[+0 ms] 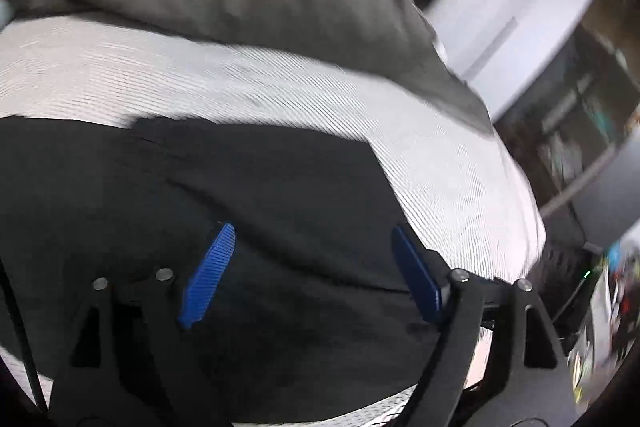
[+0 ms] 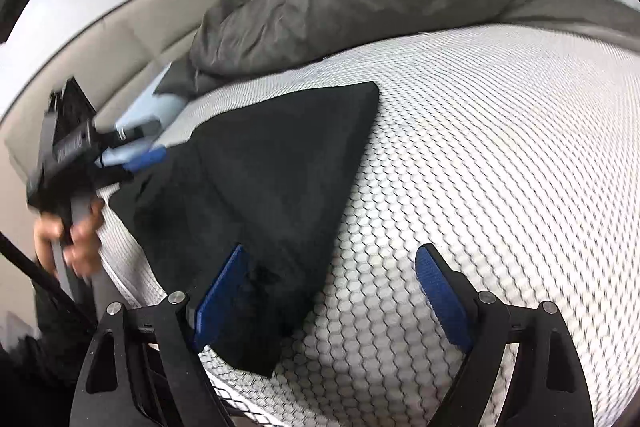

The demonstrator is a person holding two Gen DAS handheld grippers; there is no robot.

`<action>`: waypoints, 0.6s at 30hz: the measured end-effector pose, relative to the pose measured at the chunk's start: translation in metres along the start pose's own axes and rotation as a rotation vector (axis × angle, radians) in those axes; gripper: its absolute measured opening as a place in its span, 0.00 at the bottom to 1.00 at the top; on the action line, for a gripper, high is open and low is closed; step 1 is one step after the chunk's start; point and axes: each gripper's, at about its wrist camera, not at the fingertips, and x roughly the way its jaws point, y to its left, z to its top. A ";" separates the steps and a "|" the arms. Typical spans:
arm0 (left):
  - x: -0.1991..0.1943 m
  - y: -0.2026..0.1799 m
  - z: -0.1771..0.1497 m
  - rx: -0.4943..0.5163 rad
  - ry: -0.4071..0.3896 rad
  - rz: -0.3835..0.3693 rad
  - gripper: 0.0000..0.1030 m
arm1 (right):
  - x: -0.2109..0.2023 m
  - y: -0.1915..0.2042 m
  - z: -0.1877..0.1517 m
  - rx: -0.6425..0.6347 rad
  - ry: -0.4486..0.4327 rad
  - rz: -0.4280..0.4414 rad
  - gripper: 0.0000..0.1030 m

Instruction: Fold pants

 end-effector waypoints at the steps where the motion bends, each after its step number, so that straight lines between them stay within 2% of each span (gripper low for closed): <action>1: 0.015 -0.012 0.001 0.018 0.041 -0.019 0.76 | -0.003 -0.002 -0.005 0.030 0.001 0.024 0.83; 3: 0.046 -0.032 0.006 0.045 0.121 -0.026 0.76 | -0.008 -0.003 -0.018 0.094 -0.004 0.094 0.73; 5: 0.080 -0.044 0.009 0.054 0.208 0.002 0.75 | -0.006 -0.001 -0.030 0.152 -0.002 0.177 0.72; 7: 0.108 -0.048 0.009 0.050 0.292 0.040 0.74 | 0.003 0.002 -0.039 0.210 0.024 0.243 0.57; 8: 0.116 -0.047 0.009 0.045 0.295 0.062 0.73 | 0.010 0.002 -0.041 0.234 0.043 0.259 0.38; 9: 0.121 -0.045 0.009 0.037 0.290 0.075 0.73 | 0.015 0.004 -0.044 0.241 0.060 0.242 0.27; 10: 0.123 -0.045 0.010 0.030 0.282 0.078 0.73 | 0.017 0.007 -0.047 0.237 0.059 0.219 0.10; 14: 0.112 -0.037 0.009 -0.014 0.265 0.053 0.69 | 0.005 0.021 -0.070 0.190 0.053 0.179 0.01; 16: 0.109 -0.034 0.008 -0.035 0.257 0.028 0.68 | 0.003 0.027 -0.079 0.179 0.094 0.180 0.01; 18: 0.102 -0.032 0.008 -0.044 0.246 0.020 0.68 | 0.001 0.036 -0.085 0.121 0.166 0.114 0.03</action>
